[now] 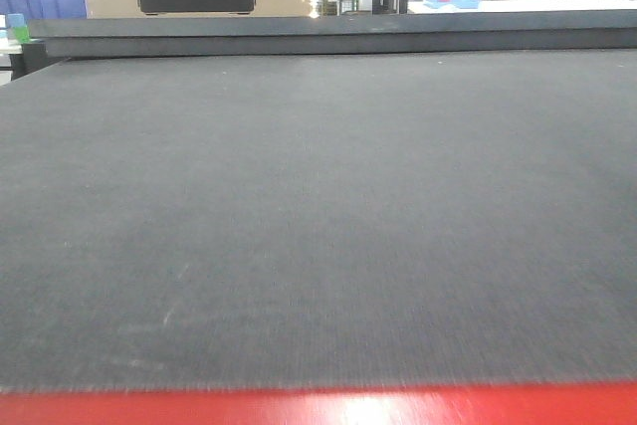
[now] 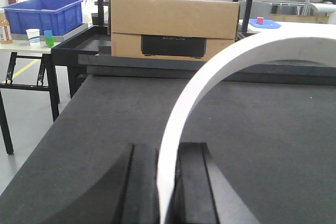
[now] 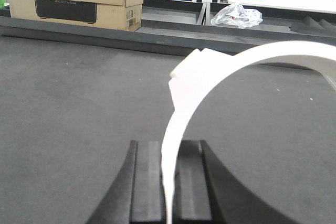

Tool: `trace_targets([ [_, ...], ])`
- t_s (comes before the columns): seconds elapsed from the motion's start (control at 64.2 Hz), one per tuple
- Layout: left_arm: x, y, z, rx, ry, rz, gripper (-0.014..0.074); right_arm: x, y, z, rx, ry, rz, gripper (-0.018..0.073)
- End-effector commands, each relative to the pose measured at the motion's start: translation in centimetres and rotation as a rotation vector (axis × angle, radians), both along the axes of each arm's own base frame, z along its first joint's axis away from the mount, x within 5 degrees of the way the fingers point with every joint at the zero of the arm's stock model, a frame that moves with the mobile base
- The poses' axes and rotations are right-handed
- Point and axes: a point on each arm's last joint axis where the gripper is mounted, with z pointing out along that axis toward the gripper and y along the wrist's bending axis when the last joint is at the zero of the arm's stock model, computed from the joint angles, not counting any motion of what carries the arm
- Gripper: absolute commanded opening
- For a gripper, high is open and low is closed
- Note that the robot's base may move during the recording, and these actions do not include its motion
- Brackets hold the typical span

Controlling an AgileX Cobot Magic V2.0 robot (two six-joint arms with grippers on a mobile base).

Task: Grab PVC pipe and place in blue bin
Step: 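Drive the base past the red table to the blue bin shelf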

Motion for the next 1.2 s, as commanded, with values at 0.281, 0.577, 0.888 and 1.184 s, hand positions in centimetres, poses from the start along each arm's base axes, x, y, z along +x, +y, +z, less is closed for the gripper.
trace_targets([
  [0.281,-0.09,-0.01,0.17,-0.015,-0.025,0.000,-0.0111,-0.06,-0.06,0.22,-0.016,-0.024,-0.006,-0.0167],
  [0.577,-0.09,-0.01,0.19,-0.015,-0.027,0.000,-0.0111,-0.06,-0.06,0.22,-0.016,-0.024,-0.006,-0.0167],
  [0.888,-0.09,-0.01,0.19,-0.015,-0.027,0.000,-0.0111,-0.06,-0.06,0.22,-0.016,-0.024,-0.006,-0.0167],
  [1.184,-0.09,-0.01,0.19,-0.015,-0.027,0.000,-0.0111,-0.06,-0.06,0.22,-0.016,-0.024,-0.006,-0.0167],
])
